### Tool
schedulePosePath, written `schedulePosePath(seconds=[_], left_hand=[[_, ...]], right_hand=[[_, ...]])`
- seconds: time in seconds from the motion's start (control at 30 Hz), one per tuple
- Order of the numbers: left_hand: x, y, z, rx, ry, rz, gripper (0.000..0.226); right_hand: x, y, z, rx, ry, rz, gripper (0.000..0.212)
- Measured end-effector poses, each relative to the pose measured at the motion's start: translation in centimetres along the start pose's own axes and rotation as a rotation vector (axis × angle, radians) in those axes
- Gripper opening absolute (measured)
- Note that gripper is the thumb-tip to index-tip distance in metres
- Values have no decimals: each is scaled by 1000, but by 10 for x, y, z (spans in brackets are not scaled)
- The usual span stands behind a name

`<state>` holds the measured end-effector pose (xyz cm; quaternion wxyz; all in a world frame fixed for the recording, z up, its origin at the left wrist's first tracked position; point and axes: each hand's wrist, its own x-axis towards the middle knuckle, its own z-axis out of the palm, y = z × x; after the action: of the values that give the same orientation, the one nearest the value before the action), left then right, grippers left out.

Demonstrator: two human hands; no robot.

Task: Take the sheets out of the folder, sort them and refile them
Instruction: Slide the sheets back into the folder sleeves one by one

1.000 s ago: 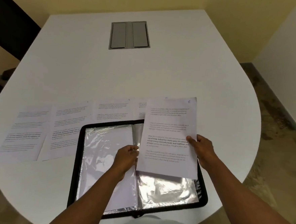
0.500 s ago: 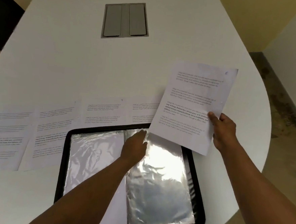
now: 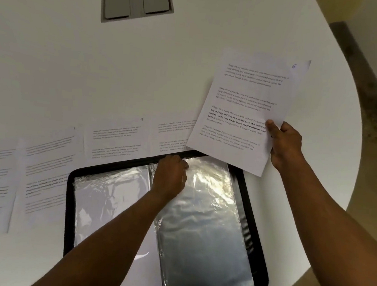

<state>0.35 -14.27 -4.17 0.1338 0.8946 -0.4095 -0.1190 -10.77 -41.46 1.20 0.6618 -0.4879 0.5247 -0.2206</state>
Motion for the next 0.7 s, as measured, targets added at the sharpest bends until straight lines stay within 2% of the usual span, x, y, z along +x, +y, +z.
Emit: schedulePosePath(seconds=[0.07,0.2,0.27,0.43,0.57,0.7], left_hand=[[5,2,-8,-66,-88,-58,9],[9,3,-20,-116,-234,-105,16],[10,2,-25,-140,-299,-92,29],[16,-13,-37,-147,-340,-129,28],[21,-22,-46,-175,-468,-132,42],[27,-29,-56,-190,-557,-116,32]], right_hand=[[3,-2,3,13,0,-5,4],[8,-4,11,40,-8,-16,4],[10,-3,16,54,-17,-16,5],[9,0,30,47,-45,-22,5],[6,1,37,37,-64,-14,6],[4,-3,41,27,-68,-23,9]])
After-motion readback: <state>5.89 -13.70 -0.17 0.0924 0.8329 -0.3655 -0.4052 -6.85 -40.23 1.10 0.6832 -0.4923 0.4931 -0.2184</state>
